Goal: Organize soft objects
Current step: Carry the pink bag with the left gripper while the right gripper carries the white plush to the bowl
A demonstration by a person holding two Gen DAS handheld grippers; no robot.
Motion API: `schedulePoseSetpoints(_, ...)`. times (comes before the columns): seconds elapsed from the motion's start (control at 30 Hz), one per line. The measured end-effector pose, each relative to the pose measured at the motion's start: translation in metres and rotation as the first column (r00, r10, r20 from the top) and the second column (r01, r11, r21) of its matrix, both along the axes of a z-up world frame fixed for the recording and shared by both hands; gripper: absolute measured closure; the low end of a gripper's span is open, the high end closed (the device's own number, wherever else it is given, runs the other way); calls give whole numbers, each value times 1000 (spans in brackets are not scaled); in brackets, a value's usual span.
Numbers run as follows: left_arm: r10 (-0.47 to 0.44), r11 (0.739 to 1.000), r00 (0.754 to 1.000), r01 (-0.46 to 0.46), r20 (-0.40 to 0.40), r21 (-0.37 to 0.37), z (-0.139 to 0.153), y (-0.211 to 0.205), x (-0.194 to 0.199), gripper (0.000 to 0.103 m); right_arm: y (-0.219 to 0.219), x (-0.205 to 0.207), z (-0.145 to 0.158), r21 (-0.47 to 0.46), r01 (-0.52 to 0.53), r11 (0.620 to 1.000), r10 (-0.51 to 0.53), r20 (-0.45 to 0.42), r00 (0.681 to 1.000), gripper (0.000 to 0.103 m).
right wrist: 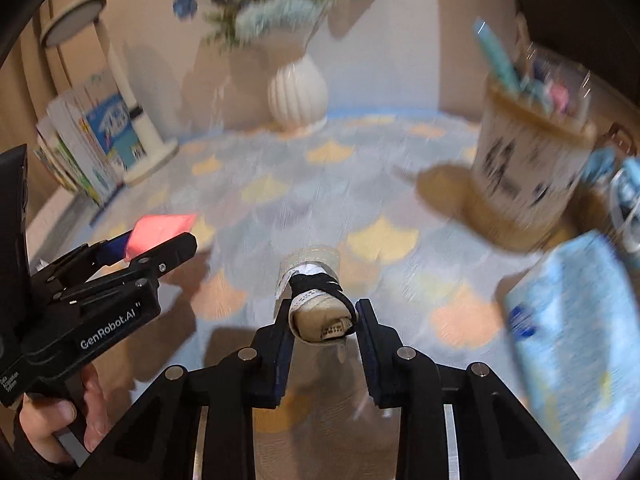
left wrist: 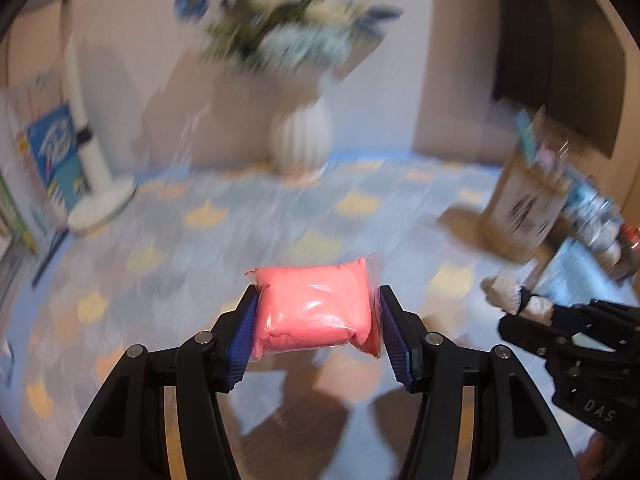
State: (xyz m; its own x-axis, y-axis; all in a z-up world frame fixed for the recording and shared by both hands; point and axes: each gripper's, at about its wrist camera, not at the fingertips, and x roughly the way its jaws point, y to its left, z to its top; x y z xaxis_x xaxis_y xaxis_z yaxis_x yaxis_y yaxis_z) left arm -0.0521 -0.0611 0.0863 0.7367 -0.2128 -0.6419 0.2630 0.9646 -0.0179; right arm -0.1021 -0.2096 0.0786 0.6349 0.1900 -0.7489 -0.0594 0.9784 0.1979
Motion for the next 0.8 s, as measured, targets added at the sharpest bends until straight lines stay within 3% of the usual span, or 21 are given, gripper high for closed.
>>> schedulePoseSetpoints(0.13,-76,997,992,78,96,-14,51,-41,2,49,-34,-10,50,9,52,999,-53,114,992,74)
schedulePoseSetpoints(0.2,-144,988,983,149,114,-34,74,-70,6,49,-58,-9,69,-6,108,994,-107,126,986,74)
schedulePoseSetpoints(0.3,-273,947,958,283,84,-149,95,-113,19,49,-110,-8,87,26,207,978,-208,149,967,74)
schedulePoseSetpoints(0.4,-380,895,924,381,53,-231,106,-164,34,49,-158,-7,99,-13,323,946,-315,193,929,74)
schedulePoseSetpoints(0.5,-435,880,897,441,75,-177,111,-223,41,49,-205,-3,104,-17,406,914,-396,193,898,74)
schedulePoseSetpoints(0.6,-472,867,881,471,38,-161,104,-270,54,49,-247,7,99,-38,477,878,-465,167,869,74)
schedulePoseSetpoints(0.7,-477,869,879,473,8,-147,93,-300,63,46,-277,14,87,-23,516,856,-509,128,851,74)
schedulePoseSetpoints(0.73,-476,871,880,470,-3,-145,89,-307,66,44,-287,15,83,-7,524,852,-520,117,846,74)
schedulePoseSetpoints(0.8,-474,871,880,465,-24,-157,81,-314,73,25,-300,19,76,27,526,850,-527,90,845,67)
